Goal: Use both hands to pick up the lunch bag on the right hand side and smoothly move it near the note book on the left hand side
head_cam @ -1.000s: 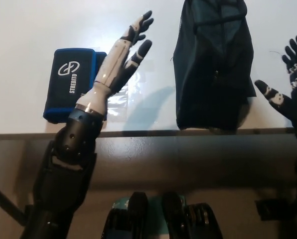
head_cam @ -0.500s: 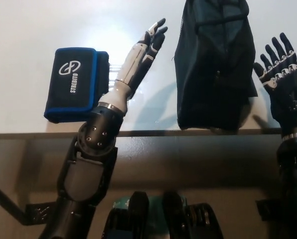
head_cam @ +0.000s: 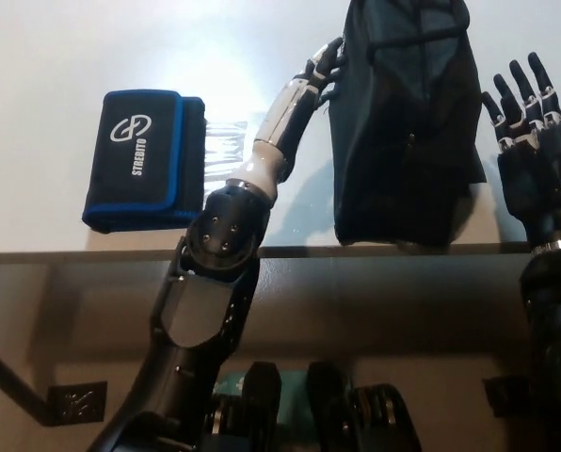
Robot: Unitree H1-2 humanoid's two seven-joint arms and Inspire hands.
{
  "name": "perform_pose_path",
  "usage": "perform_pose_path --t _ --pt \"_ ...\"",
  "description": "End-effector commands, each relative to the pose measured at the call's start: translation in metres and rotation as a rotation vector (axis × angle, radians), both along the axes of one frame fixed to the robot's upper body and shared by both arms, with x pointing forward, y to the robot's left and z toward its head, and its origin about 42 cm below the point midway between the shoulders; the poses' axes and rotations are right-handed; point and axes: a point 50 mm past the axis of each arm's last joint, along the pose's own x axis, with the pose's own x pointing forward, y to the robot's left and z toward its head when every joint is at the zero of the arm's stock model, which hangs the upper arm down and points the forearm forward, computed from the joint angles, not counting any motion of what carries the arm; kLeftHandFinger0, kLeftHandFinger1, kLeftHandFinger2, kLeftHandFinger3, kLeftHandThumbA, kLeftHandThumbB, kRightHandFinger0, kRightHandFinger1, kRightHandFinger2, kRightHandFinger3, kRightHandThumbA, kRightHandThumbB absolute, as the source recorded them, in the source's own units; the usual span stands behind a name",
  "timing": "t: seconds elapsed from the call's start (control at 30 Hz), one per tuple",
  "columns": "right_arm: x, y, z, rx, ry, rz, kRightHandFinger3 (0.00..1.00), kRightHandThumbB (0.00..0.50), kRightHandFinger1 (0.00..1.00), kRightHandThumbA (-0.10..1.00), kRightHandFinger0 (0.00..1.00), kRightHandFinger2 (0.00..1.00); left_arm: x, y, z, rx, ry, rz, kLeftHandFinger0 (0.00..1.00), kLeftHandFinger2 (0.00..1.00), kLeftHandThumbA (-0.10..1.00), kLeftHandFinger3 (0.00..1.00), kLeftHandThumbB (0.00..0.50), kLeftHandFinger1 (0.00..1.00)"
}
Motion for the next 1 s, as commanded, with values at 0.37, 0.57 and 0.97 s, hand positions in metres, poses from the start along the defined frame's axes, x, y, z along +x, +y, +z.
perform_pose_path --t 0.37,0.57,0.97 --pt "0.021 0.025 0.027 0.055 -0.063 0.08 1.0 0.264 1.0 1.0 1.0 1.0 0.03 -0.014 0.021 -0.026 -0.002 0.023 1.0 1.0 1.0 1.0 0.368 1.0" --pt "0.039 0.061 0.02 -0.003 -0.044 0.113 1.0 0.23 1.0 1.0 1.0 1.0 0.031 -0.016 0.005 -0.046 0.029 0.033 1.0 1.0 1.0 1.0 0.351 1.0" --pt "0.054 0.115 0.014 -0.046 -0.019 0.158 1.0 0.248 1.0 1.0 1.0 1.0 0.028 -0.002 -0.004 -0.055 0.016 0.043 1.0 1.0 1.0 1.0 0.333 1.0"
